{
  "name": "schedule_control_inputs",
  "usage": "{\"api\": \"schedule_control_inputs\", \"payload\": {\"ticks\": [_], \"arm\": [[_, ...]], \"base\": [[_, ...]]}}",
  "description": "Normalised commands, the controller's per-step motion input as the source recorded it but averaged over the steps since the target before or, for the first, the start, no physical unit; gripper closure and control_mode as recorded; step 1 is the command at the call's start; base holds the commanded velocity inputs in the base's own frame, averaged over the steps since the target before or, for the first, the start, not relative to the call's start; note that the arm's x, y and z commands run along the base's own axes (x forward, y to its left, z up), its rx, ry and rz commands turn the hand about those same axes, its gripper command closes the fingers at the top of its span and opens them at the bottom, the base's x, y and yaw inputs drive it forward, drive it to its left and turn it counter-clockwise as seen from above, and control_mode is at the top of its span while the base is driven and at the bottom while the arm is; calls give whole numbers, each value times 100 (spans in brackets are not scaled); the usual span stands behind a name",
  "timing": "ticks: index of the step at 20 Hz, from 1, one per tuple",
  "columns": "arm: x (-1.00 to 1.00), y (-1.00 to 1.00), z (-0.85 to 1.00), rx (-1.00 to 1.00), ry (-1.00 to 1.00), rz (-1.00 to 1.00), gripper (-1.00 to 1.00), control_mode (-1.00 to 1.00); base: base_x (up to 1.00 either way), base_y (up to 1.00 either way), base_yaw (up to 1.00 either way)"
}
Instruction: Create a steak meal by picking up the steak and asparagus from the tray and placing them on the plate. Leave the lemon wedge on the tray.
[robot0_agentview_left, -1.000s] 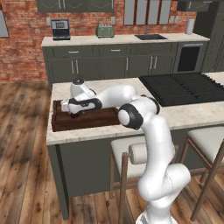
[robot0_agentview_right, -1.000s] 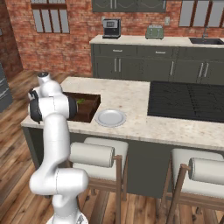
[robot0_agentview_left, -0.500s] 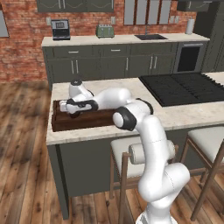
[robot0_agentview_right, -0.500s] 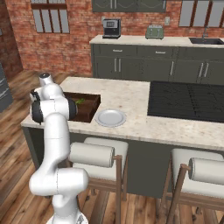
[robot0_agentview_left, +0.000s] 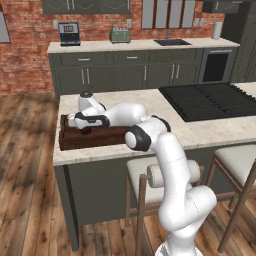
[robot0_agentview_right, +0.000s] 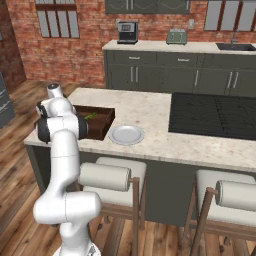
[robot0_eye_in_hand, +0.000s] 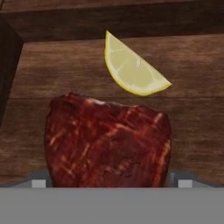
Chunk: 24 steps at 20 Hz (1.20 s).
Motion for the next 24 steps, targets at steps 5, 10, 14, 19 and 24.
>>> {"api": "schedule_control_inputs", "payload": {"ticks": [5,10,14,19,24], "arm": [[10,0,-13,0,0,0,100,-100],[-1,-7,-6,0,0,0,100,-100],[-27,-33,0,0,-1,-3,100,-100],[-43,-46,0,1,-8,-5,100,-100],[-62,-45,5,1,-17,-3,100,-100]], "base": [[0,0,0],[0,0,0],[0,0,0],[0,0,0],[0,0,0]]}}
